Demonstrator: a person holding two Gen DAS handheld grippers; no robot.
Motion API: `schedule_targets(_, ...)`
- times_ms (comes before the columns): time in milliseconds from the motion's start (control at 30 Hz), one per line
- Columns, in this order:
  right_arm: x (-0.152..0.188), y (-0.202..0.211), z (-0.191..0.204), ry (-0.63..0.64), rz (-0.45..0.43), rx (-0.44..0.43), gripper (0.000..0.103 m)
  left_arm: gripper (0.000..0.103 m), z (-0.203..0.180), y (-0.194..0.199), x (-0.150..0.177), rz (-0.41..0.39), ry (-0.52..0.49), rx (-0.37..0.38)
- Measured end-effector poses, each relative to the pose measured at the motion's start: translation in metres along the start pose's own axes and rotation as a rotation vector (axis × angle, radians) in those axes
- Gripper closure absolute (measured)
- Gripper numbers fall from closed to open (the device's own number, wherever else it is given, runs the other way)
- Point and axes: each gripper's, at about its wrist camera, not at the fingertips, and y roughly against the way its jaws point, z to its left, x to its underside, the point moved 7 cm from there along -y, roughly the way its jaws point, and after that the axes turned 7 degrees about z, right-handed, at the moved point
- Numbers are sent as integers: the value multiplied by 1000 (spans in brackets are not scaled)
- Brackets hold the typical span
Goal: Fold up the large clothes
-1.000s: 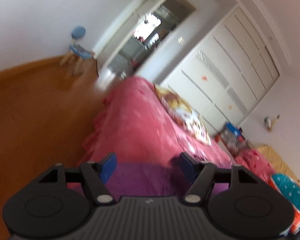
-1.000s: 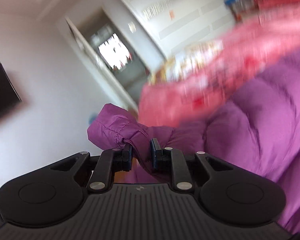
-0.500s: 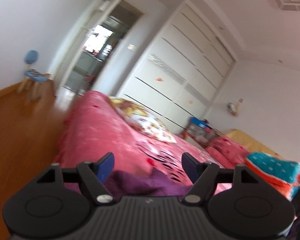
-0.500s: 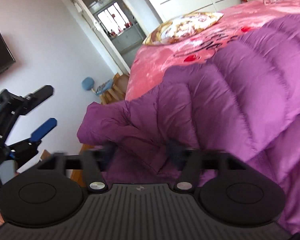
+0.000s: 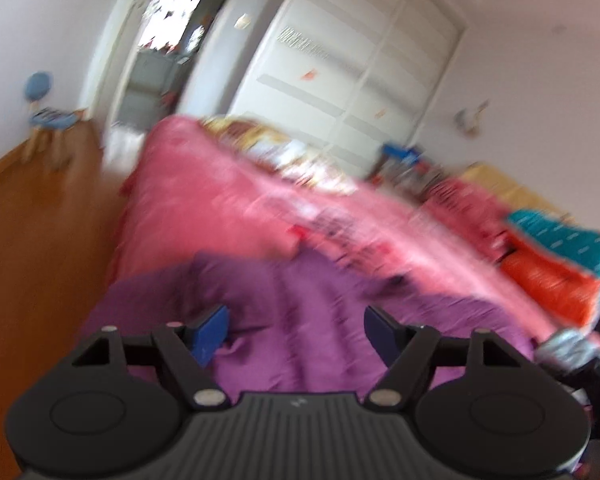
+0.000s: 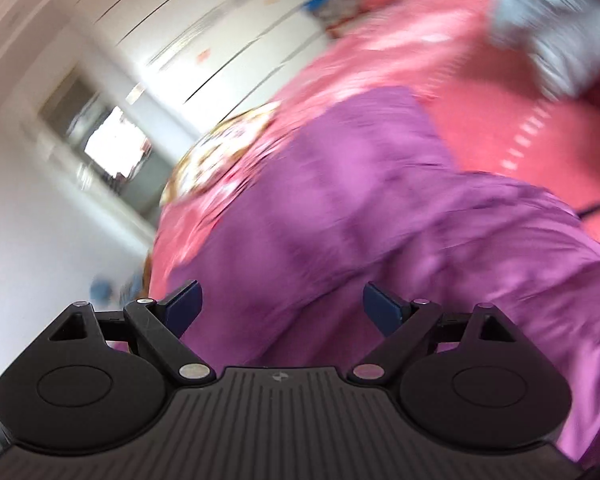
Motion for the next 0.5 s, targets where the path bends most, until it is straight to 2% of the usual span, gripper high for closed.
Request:
schedule_targets(67, -6, -6, -17, -108, -31, -92, 0, 30, 9, -8, 4, 45, 38, -28)
schedule_targets(133, -10, -14, -27, -170, -70, -136, 0, 30, 15, -10, 8, 77, 71, -38)
schedule_targets(300, -22, -22, -47, -280, -159, -150, 0, 30, 11, -11, 14, 104, 26, -78)
schedule_targets(400, -37, -19, -37, -346, -193, -195, 0, 30, 10, -13, 17, 124, -3, -104)
schedule_targets(500, -52, 19, -41, -403, -329, -221, 0, 29, 12, -15, 20, 142, -12, -121)
